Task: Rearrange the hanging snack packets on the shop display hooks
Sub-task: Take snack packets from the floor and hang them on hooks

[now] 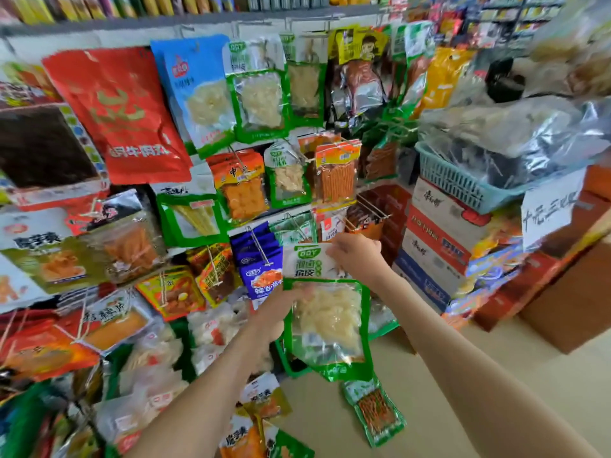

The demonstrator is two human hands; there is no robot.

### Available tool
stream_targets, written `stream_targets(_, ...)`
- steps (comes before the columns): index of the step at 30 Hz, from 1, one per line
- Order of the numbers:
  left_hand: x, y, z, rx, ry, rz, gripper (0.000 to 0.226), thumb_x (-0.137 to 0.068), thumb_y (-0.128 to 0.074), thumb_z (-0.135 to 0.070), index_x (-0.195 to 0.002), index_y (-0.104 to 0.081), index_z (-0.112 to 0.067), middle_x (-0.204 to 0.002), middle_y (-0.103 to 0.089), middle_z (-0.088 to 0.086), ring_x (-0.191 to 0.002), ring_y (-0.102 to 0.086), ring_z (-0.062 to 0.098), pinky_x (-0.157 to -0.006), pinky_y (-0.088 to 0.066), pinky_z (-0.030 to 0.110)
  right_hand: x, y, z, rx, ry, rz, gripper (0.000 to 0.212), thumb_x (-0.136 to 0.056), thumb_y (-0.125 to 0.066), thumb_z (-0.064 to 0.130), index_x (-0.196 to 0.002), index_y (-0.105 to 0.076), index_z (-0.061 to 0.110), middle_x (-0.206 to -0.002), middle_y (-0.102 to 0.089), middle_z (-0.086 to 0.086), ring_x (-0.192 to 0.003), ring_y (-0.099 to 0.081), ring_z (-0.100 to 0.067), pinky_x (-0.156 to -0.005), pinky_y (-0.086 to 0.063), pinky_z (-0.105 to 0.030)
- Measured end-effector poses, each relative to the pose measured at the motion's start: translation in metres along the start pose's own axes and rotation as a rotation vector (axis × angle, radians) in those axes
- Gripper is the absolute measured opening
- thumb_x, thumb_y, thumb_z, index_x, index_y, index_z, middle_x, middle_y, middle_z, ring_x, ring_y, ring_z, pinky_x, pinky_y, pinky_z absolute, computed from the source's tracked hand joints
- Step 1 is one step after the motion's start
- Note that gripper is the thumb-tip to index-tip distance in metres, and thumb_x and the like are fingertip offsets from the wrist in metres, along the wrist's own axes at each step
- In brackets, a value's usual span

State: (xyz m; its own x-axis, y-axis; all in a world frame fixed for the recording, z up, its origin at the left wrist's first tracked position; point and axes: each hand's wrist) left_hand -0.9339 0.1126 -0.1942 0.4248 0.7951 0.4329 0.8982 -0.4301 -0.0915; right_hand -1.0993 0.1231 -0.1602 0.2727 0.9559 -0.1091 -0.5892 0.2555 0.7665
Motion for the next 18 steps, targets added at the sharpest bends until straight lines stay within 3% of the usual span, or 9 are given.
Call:
stream_targets(3, -0.010, -0.006, -0.021, 0.002, 0.011, -0.019, 0.009, -0.091, -0.057, -0.029, -0.087, -0.058, -0.021, -0.081, -0.053, -0.012, -0.090, -0.046, 0.011, -0.064, -0.039, 0.013, -0.023, 0.009, 0.006, -0.012, 0.089, 0.002, 0.021, -0.093, -0.052, 0.022, -0.108, -0.064, 0.014, -0.103, -0.066, -0.006, -0.106, -0.051, -0.022, -0.074, -0.017, -0.025)
stream_targets(5, -0.024, -0.009, -0.033, 0.004, 0.026, -0.015, 0.019, -0.090, -0.057, -0.038, -0.097, -0.059, -0.020, -0.105, -0.055, -0.006, -0.103, -0.042, 0.011, -0.081, -0.036, 0.020, -0.039, 0.015, 0.006, -0.015, 0.113, -0.017, 0.023, -0.094, -0.052, 0.023, -0.110, -0.064, 0.013, -0.103, -0.068, -0.007, -0.106, -0.052, -0.023, -0.065, -0.010, -0.030)
stream_targets(7, -0.038, -0.013, -0.046, 0.024, 0.002, -0.062, 0.024, -0.087, -0.061, -0.039, -0.100, -0.056, -0.020, -0.116, -0.052, -0.002, -0.116, -0.042, 0.016, -0.092, -0.031, 0.030, -0.056, 0.024, 0.002, -0.014, 0.111, -0.046, 0.021, -0.093, -0.052, 0.024, -0.104, -0.064, 0.011, -0.092, -0.069, -0.009, -0.100, -0.054, -0.024, -0.062, -0.007, -0.030)
stream_targets(10, -0.065, -0.020, -0.066, -0.108, -0.305, -0.258, 0.049, -0.086, -0.066, -0.033, -0.128, -0.045, -0.019, -0.122, -0.053, -0.006, -0.109, -0.050, 0.013, -0.081, -0.042, 0.024, -0.078, 0.034, -0.008, -0.054, 0.117, -0.051, 0.015, -0.093, -0.051, 0.025, -0.086, -0.063, 0.025, -0.067, -0.063, 0.003, -0.090, -0.053, -0.018, -0.073, -0.012, -0.028)
stream_targets(12, -0.079, -0.023, -0.083, -0.344, -0.592, -0.430, 0.053, -0.085, -0.067, -0.030, -0.131, -0.042, -0.021, -0.124, -0.053, -0.004, -0.111, -0.051, 0.012, -0.086, -0.043, 0.026, -0.090, 0.039, -0.013, -0.047, 0.160, -0.038, 0.025, -0.093, -0.050, 0.022, -0.070, -0.053, 0.033, -0.062, -0.055, 0.007, -0.093, -0.049, -0.020, -0.085, -0.019, -0.032)
stream_targets(15, -0.097, -0.031, -0.112, -1.061, -0.919, -0.601, 0.045, -0.087, -0.063, -0.035, -0.129, -0.050, -0.026, -0.124, -0.054, -0.007, -0.118, -0.045, 0.015, -0.099, -0.034, 0.034, -0.106, 0.049, -0.020, 0.006, 0.216, -0.090, 0.028, -0.091, -0.053, 0.018, -0.064, -0.048, 0.025, -0.061, -0.043, 0.011, -0.093, -0.045, -0.024, -0.072, -0.014, -0.032)
stream_targets(18, -0.102, -0.053, -0.141, -1.434, -0.921, -0.569, 0.038, -0.092, -0.051, -0.041, -0.128, -0.053, -0.030, -0.129, -0.055, -0.009, -0.124, -0.042, 0.017, -0.104, -0.021, 0.037, -0.123, 0.071, -0.025, 0.014, 0.289, -0.165, 0.030, -0.088, -0.056, 0.019, -0.061, -0.043, 0.021, -0.059, -0.038, 0.010, -0.081, -0.040, -0.017, -0.068, -0.012, -0.031)
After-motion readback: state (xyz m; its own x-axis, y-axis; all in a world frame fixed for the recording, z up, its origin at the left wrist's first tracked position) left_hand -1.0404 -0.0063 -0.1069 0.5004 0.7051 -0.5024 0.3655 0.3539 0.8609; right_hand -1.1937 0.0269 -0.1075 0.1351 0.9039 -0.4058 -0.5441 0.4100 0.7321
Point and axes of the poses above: each hand's wrist, its own x-axis away from the middle knuckle, its own y-axis out of the back of the hand, z = x × y
